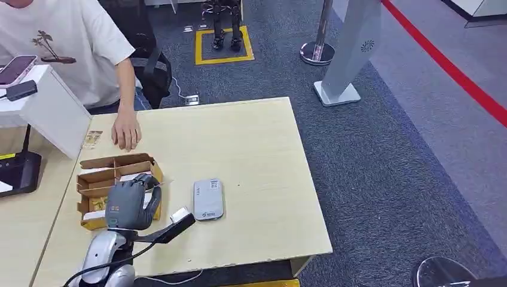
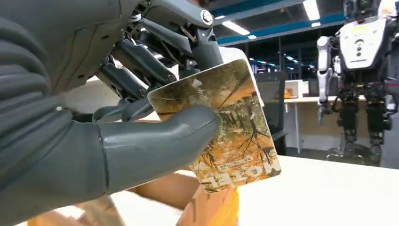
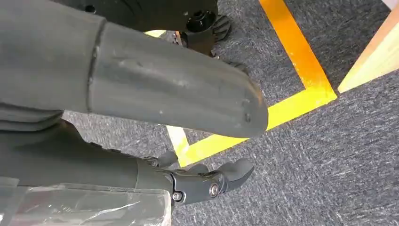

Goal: Pass the card to the sensor for recognition and then transmit it.

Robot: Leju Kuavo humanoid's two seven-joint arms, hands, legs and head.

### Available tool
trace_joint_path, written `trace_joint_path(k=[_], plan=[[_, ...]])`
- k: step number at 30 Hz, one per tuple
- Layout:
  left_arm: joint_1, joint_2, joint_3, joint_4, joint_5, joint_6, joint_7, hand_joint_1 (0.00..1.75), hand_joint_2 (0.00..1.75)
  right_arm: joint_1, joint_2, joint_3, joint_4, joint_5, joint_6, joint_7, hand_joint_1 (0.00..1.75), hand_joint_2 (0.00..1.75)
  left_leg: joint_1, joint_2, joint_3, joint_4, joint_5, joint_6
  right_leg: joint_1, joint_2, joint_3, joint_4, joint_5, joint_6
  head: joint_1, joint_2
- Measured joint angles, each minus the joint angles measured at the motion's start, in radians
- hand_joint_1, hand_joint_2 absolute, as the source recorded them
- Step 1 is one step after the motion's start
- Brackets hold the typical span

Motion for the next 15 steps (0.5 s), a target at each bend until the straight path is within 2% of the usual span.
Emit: trace_joint_path(k=[6, 15], plan=[[0.043, -0.008, 0.024, -0.013, -0.015, 0.021, -0.003, 1.75, 1.75, 0.001, 0.000, 0.000, 0.000, 0.000, 0.002, 0.000, 0.00, 0.00, 0.000, 0.000, 0.000, 0.000, 0.000, 0.000, 0.000, 0.000, 0.000, 0.000, 0.000, 0.000, 0.000, 0.000], [0.028, -0.024, 0.048, -0.002, -0.027, 0.026, -0.032, 1.75, 1.75, -0.007, 0.004, 0.010, 0.000, 0.002, 0.005, 0.017, 0.00, 0.00, 0.000, 0.000, 0.000, 0.000, 0.000, 0.000, 0.000, 0.000, 0.000, 0.000, 0.000, 0.000, 0.000, 0.000]])
